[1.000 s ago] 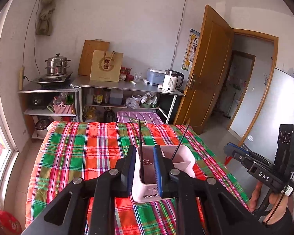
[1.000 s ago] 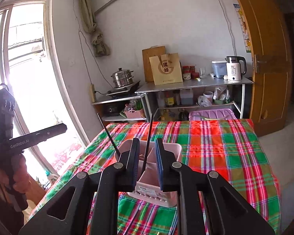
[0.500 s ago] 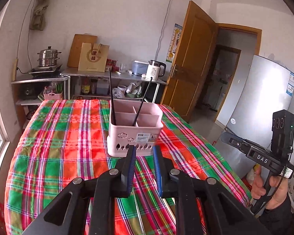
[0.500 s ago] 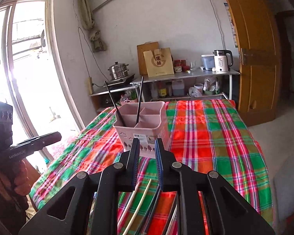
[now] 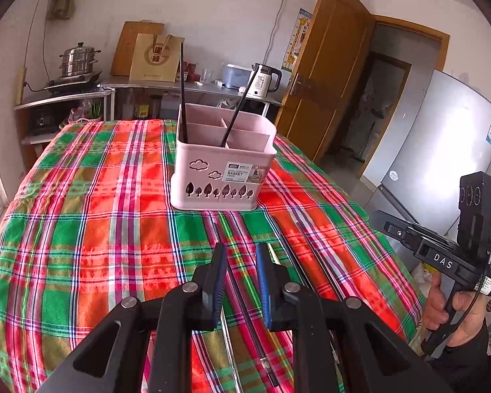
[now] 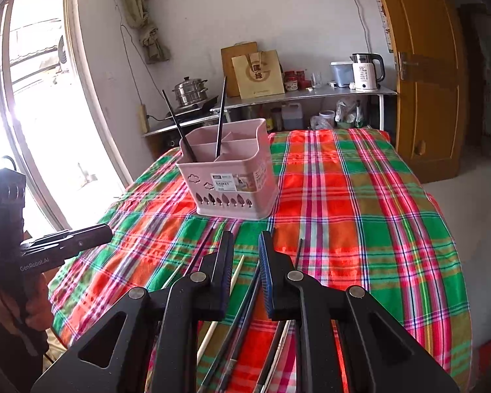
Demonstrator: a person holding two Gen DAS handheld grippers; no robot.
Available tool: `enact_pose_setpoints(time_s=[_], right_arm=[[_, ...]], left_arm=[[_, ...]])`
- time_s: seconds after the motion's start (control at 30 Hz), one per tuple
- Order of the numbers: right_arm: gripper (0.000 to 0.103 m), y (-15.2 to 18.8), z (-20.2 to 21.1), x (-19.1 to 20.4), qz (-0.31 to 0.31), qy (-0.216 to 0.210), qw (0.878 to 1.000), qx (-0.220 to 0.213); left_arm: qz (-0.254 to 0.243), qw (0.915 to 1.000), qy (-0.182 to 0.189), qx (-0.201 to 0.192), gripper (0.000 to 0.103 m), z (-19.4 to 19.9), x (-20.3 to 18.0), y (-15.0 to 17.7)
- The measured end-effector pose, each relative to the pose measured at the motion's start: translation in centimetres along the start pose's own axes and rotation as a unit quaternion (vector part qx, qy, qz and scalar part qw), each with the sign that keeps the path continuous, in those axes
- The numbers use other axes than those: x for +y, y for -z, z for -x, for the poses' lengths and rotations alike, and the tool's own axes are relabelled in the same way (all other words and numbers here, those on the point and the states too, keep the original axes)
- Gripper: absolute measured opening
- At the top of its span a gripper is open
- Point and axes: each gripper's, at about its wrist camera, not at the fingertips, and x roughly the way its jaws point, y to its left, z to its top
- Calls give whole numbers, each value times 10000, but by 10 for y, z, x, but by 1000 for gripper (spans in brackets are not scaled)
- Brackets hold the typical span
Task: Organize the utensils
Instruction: 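Lower the left tool to the next black chopstick while the right tool lowers too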
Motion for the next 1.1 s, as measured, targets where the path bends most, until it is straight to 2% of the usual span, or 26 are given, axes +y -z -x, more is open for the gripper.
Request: enact_pose_setpoints(time_s=[0.47, 0.8, 1.1], right_arm=[[16, 31, -79, -12, 37, 262, 9934, 1114], [16, 35, -114, -14, 110, 383, 9880, 1493], [16, 33, -120, -14, 216, 472, 9865, 1551]], left_arm=[[48, 9945, -235, 1020, 17, -94, 10, 6], [36, 9912, -279, 1290, 17, -126, 15, 8], [-67, 9894, -417, 1392, 17, -137, 14, 8]])
